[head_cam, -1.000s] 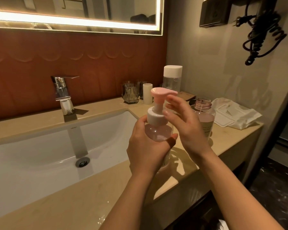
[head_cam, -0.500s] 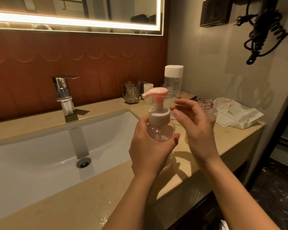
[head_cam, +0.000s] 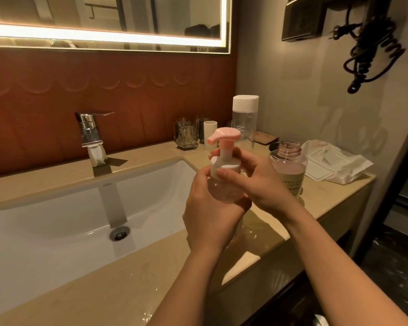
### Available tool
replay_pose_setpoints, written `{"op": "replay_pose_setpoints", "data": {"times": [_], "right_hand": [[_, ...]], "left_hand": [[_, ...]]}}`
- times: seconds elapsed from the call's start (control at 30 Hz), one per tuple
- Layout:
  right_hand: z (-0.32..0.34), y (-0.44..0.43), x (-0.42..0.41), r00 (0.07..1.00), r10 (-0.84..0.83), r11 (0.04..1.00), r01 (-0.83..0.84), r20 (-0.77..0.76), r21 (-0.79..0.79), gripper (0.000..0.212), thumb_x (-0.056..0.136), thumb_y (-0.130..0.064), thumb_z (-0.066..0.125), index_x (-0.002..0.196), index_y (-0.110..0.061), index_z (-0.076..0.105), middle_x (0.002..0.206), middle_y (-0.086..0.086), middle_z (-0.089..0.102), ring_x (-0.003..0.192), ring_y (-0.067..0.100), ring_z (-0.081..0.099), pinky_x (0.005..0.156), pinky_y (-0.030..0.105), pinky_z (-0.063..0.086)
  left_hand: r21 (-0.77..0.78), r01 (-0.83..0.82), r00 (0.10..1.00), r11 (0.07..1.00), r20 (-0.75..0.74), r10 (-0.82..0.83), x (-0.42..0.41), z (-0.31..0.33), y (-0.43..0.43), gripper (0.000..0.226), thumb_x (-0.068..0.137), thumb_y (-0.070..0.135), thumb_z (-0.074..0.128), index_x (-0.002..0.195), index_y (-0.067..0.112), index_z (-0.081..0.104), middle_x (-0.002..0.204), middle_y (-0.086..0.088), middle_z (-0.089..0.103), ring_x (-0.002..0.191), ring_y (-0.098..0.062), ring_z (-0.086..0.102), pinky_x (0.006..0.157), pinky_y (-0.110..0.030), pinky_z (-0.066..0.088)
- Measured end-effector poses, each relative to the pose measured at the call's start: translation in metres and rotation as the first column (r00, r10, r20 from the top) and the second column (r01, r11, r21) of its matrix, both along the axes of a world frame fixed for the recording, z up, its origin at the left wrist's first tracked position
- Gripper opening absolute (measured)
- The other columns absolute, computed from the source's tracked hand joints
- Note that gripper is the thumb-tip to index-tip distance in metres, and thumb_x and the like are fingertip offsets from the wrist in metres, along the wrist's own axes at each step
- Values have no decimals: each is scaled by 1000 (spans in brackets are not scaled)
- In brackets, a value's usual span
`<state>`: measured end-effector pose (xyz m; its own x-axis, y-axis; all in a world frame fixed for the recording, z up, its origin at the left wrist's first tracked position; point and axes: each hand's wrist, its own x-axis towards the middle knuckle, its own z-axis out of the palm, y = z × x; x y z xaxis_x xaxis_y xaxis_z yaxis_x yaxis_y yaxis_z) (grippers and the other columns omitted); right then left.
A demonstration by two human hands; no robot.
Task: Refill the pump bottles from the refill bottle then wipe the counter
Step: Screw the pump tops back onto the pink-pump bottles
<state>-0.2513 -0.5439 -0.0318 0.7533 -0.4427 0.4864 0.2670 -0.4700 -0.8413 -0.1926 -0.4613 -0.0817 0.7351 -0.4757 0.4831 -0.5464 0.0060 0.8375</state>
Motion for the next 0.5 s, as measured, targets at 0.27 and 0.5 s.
{"op": "replay_pose_setpoints", "data": {"times": [0.27,0.5], "right_hand": [[-4,-10,4,977,209,947,-210,30,242,30,81,-21,67,110,-26,60,111,-7,66,104,11,63,81,26,54],[-5,-12,6,970,238,933,-243,54,264,34,81,-26,48,112,-24,62,114,-12,67,112,11,60,91,34,53]], "left_hand": [[-15,-9,1000,1000,-9,9,0,-1,0,78,61,36,86,127,35,43,118,11,59,99,-7,58,82,-28,54],[-25,-1,1000,1000,1,1,-1,-1,0,76,60,38,86,115,48,35,107,23,51,96,-3,56,75,-16,47]]}}
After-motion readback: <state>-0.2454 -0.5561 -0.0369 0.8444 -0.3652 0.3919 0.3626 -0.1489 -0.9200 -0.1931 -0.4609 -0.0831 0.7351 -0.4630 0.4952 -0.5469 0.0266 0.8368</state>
